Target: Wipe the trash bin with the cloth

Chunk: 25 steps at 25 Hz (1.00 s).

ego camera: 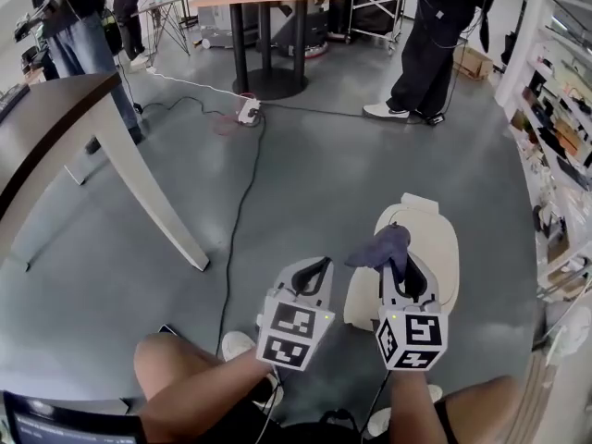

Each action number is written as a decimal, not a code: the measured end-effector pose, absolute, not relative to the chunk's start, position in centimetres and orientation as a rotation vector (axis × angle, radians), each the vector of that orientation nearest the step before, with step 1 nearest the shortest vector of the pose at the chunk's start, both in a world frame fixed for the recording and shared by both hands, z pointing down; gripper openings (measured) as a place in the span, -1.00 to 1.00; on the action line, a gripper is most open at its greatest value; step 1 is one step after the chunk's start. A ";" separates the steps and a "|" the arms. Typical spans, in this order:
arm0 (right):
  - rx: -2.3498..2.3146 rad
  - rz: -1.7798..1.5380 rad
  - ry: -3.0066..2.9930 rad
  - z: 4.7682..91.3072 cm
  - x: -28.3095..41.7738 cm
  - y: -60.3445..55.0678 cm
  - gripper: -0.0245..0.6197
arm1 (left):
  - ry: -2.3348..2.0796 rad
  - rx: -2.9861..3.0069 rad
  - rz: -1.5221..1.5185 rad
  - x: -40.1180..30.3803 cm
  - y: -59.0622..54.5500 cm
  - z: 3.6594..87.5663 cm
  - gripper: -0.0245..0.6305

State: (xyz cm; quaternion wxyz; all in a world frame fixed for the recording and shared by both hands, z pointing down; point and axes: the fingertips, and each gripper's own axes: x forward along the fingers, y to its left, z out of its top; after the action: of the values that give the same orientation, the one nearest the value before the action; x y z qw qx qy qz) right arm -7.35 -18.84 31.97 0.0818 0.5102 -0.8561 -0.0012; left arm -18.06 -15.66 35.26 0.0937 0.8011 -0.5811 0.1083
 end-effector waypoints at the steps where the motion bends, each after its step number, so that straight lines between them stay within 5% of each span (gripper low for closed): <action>1: 1.535 -0.001 -2.554 32.0 -7.9 -18.7 -0.60 | -1.753 2.377 0.348 -19.3 -15.9 35.8 -0.93; 8: 1.665 0.116 -2.540 33.1 -10.9 -17.0 -0.60 | -1.733 2.344 0.344 -25.4 -17.1 37.6 -0.93; 25: 1.962 0.483 -2.435 41.9 -12.5 -14.0 -0.60 | -1.605 2.457 0.384 -25.2 -17.3 41.0 -0.93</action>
State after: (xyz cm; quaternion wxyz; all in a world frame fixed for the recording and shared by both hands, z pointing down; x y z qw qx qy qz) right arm -12.50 -13.98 41.91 -0.0112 0.6201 -0.7695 0.1525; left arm -25.23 -17.34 40.99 0.0906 0.8268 -0.5400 0.1292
